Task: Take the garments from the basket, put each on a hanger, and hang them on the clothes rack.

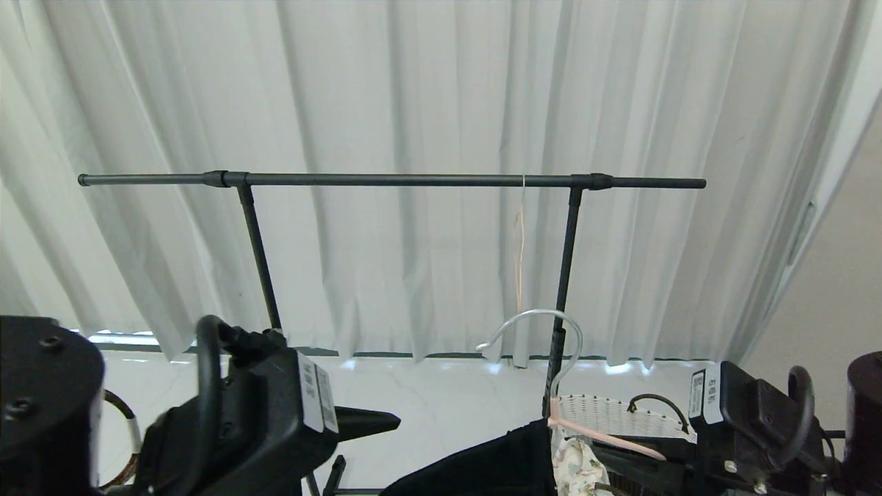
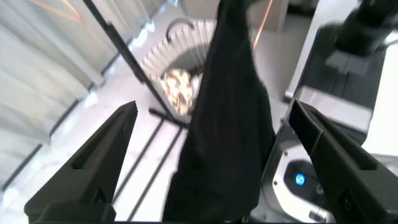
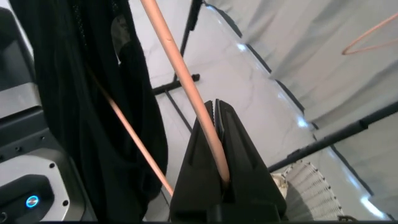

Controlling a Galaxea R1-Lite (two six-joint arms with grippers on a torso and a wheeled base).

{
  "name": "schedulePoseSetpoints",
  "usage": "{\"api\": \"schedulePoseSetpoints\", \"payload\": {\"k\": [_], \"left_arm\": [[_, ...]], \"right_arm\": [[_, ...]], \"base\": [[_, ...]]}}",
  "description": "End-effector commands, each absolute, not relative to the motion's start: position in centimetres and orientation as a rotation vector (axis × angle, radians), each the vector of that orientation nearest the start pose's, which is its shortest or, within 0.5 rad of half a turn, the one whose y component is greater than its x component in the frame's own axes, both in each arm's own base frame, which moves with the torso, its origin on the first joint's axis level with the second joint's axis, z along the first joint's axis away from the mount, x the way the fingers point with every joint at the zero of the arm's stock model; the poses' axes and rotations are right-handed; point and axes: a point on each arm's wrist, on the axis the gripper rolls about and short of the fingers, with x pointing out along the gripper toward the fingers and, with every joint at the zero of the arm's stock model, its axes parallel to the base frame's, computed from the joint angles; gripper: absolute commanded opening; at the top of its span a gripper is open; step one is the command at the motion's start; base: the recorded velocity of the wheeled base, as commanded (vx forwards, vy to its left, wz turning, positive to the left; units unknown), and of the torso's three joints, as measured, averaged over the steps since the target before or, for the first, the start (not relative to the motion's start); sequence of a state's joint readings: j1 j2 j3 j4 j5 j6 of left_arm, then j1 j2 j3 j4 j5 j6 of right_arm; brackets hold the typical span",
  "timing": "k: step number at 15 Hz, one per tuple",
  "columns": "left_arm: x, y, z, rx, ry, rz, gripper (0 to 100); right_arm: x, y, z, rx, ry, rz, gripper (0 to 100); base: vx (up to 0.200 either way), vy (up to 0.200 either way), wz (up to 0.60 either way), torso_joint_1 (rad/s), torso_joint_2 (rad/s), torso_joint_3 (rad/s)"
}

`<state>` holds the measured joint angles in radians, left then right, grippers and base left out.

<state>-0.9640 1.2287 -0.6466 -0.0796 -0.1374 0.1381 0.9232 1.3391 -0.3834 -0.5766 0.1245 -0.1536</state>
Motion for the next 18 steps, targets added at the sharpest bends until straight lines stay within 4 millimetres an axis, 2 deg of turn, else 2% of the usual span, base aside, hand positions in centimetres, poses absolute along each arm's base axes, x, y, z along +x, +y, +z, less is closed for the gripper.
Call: {"api": "schedulePoseSetpoints", "payload": {"k": [1, 4, 8, 9, 17, 18], "left_arm": [[10.7, -15.6, 18.7, 0.356, 0.477, -1.100, 100], [11.7, -16.0, 17.6, 0.349, 0.484, -1.071, 100], [11.7, -16.0, 17.1, 0.352, 0.480, -1.073, 100], [11.7, -16.0, 17.1, 0.352, 0.480, -1.073, 0], [11.7, -16.1, 17.1, 0.352, 0.479, -1.073, 0], [11.7, -16.1, 17.1, 0.352, 0.479, -1.071, 0]], "right_arm": [[10.7, 15.4, 15.6, -0.299, 0.274, 1.086, 0], [10.6, 15.5, 15.8, -0.297, 0.263, 1.097, 0], [10.5, 15.4, 16.1, -0.291, 0.250, 1.095, 0], [10.5, 15.4, 16.1, -0.291, 0.250, 1.095, 0], [10.4, 15.4, 16.0, -0.295, 0.254, 1.095, 0], [10.4, 15.4, 16.0, -0.296, 0.255, 1.092, 100]], "base": [[0.000, 0.000, 0.00, 0.000, 0.00, 0.000], [0.000, 0.000, 0.00, 0.000, 0.00, 0.000], [0.000, 0.000, 0.00, 0.000, 0.00, 0.000], [0.000, 0.000, 0.00, 0.000, 0.00, 0.000], [0.000, 0.000, 0.00, 0.000, 0.00, 0.000], [0.000, 0.000, 0.00, 0.000, 0.00, 0.000]]}}
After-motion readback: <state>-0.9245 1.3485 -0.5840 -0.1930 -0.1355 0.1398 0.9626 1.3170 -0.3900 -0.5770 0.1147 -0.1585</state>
